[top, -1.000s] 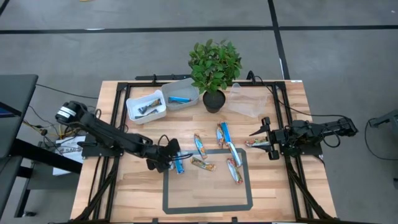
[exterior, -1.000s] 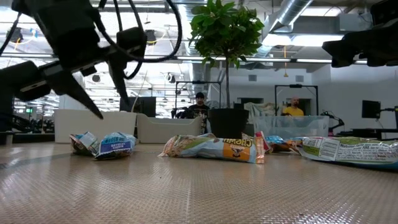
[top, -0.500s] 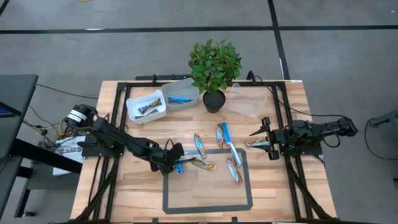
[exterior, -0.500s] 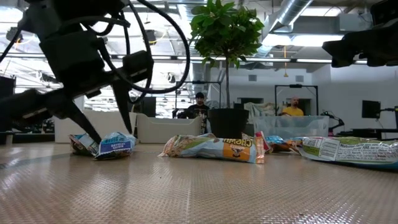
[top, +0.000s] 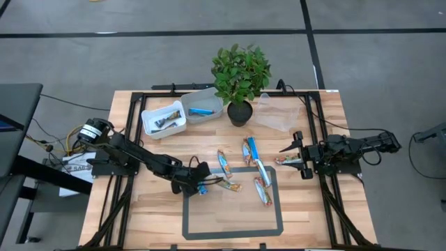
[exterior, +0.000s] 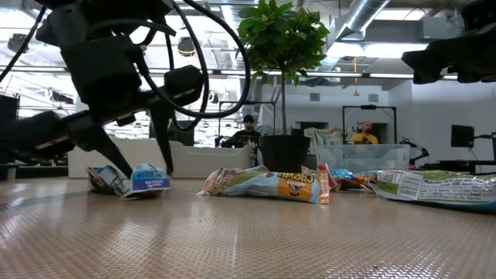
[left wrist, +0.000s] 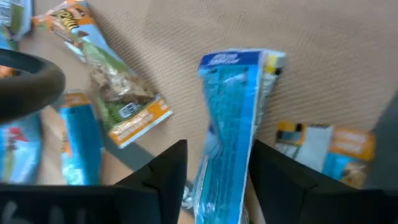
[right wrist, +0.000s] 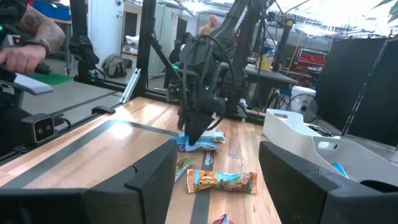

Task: Pick and place Granola Bars by type
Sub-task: Put the blue granola bar into the white bin

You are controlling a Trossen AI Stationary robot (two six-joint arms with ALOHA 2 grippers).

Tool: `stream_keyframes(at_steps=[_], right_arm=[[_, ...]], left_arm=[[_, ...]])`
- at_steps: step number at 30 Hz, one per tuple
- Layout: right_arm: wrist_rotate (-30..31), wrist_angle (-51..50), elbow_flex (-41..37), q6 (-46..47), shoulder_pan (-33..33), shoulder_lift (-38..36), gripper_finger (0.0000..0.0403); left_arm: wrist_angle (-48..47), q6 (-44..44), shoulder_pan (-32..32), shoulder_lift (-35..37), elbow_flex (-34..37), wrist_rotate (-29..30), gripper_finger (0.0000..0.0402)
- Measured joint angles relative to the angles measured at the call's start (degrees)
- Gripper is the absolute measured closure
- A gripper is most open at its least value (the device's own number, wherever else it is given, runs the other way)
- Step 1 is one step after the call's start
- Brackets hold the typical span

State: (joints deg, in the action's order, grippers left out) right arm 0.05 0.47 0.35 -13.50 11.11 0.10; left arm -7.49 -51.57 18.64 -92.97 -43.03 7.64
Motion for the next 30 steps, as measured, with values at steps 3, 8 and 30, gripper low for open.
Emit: stream_keyframes(at_steps=[3, 8, 30], right_arm=[[0.0, 0.0, 0.0, 0.0, 0.0, 0.0, 0.0179], [0.0, 0.0, 0.0, 0.0, 0.0, 0.0, 0.0179], [0.0, 0.0, 0.0, 0.0, 0.0, 0.0, 0.0179]], left_arm=[[-0.8, 1.9, -0.1, 0.0, 0.0, -2.1, 0.0279], [-0.9, 3.8, -0.1, 0.0, 0.0, -2.8, 0.0337], [7.1, 9.9, -7.3, 12.0, 0.0, 32.7, 0.0377]])
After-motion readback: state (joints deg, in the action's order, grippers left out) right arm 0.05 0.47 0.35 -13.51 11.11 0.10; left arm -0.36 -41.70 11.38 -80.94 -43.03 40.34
